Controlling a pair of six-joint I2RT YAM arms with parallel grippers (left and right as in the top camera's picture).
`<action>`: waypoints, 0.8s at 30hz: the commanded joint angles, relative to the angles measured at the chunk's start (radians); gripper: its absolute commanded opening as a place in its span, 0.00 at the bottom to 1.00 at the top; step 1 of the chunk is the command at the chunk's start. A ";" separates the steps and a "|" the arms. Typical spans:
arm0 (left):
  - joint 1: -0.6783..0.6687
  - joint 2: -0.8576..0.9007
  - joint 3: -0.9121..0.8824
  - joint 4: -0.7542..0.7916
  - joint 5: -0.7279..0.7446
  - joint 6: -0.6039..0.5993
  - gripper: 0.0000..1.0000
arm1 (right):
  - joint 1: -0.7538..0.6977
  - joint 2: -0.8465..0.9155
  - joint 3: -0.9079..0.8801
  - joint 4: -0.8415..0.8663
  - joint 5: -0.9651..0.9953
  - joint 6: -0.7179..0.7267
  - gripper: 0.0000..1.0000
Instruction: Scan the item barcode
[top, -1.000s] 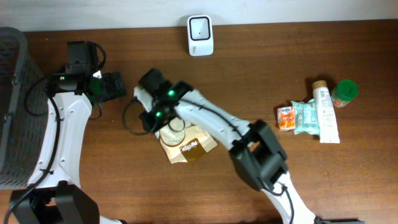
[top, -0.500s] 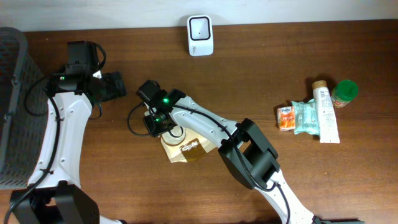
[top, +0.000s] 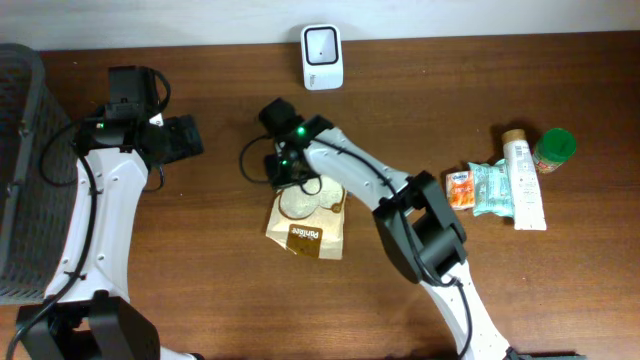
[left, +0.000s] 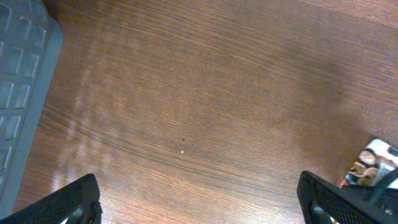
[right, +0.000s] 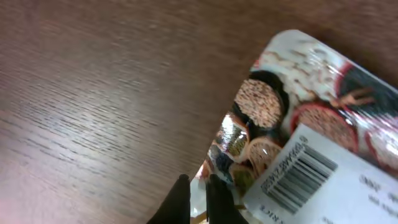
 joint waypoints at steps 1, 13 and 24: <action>0.002 -0.004 0.014 0.002 -0.007 0.019 0.99 | -0.038 -0.106 0.002 -0.040 -0.088 -0.076 0.10; 0.002 -0.004 0.014 0.002 -0.007 0.019 0.99 | -0.122 -0.445 -0.038 -0.348 -0.171 -0.117 0.40; 0.002 -0.004 0.014 0.002 -0.007 0.019 0.99 | 0.059 -0.301 -0.355 0.221 -0.169 0.227 0.45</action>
